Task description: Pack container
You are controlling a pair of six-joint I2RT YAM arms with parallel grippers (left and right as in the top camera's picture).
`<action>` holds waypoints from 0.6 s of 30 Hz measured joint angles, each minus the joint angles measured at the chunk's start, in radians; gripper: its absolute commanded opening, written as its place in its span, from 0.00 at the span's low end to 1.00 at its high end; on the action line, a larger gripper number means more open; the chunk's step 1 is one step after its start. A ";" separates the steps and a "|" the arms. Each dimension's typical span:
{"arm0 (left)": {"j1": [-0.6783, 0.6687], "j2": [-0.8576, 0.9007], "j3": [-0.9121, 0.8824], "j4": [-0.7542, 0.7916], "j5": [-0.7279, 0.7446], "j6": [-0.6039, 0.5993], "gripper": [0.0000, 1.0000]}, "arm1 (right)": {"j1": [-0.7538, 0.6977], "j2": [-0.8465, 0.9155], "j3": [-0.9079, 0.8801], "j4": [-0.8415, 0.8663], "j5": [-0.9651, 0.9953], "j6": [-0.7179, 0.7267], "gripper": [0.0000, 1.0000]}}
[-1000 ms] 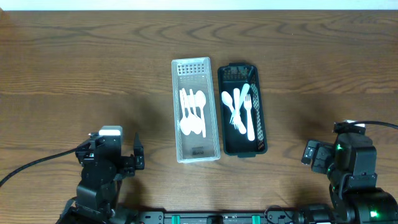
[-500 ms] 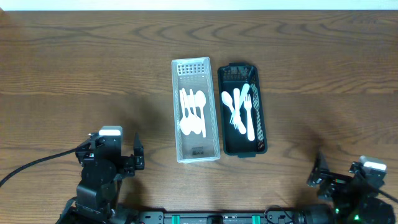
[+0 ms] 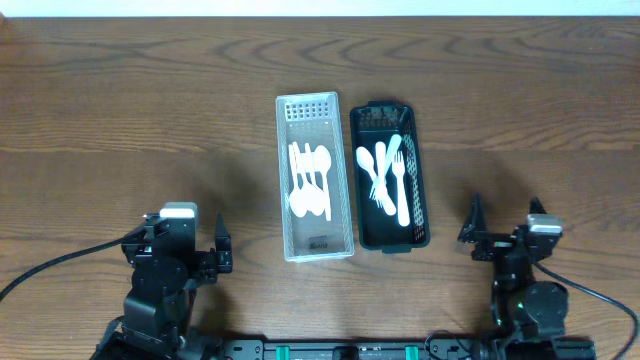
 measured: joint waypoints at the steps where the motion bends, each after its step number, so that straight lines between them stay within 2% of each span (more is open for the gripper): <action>1: 0.000 0.000 0.000 0.000 0.000 0.000 0.98 | 0.000 0.000 -0.014 -0.005 -0.010 -0.027 0.99; 7: 0.000 0.000 0.000 0.000 0.000 0.000 0.98 | 0.000 0.001 -0.018 -0.001 -0.070 -0.157 0.99; 18: 0.000 0.000 0.000 0.000 0.000 0.000 0.98 | 0.000 0.001 -0.018 -0.003 -0.092 -0.204 0.99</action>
